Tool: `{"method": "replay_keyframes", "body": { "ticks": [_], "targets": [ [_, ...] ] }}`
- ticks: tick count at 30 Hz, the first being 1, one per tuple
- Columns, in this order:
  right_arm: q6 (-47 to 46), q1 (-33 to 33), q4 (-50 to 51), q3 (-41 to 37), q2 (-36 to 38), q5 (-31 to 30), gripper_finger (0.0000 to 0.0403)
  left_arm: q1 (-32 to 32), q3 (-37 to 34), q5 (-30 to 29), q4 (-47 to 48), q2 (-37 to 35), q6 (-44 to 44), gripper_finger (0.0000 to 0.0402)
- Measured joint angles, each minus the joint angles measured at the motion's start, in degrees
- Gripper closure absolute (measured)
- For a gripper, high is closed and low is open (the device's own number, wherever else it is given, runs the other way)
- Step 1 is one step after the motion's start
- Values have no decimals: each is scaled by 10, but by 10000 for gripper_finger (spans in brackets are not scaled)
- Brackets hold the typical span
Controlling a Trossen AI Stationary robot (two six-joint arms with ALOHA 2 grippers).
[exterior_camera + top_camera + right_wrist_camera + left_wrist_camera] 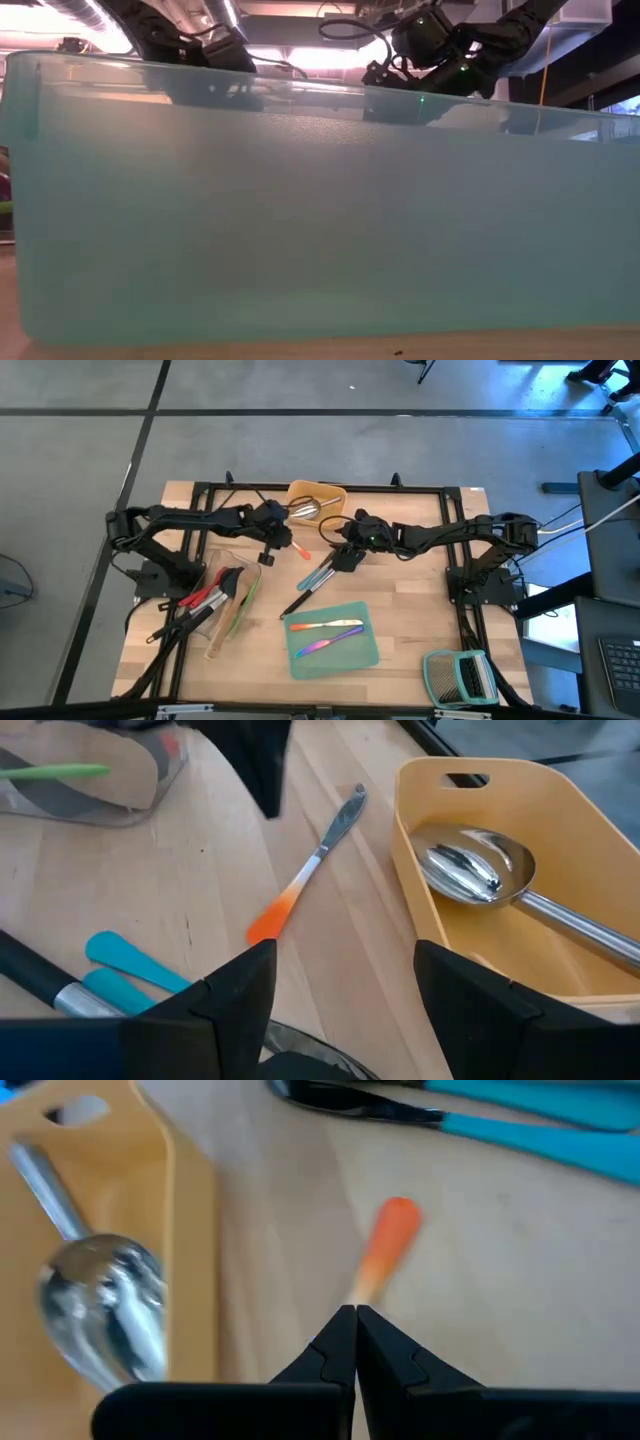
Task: Pick & Place Kitchen Items
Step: Put the orange table knife into the green bin
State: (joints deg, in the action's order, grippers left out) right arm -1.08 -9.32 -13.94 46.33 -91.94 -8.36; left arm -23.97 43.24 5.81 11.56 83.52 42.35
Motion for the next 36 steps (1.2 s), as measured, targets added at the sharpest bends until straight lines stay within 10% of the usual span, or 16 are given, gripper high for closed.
{"method": "replay_keyframes", "body": {
  "ticks": [20,36],
  "targets": [
    [4,-1,21,0,0,0,163,3,43,-17,1,109,-36,272],
    [4,-9,35,0,0,-2,163,2,45,1,-36,168,-26,271]
  ]
}}
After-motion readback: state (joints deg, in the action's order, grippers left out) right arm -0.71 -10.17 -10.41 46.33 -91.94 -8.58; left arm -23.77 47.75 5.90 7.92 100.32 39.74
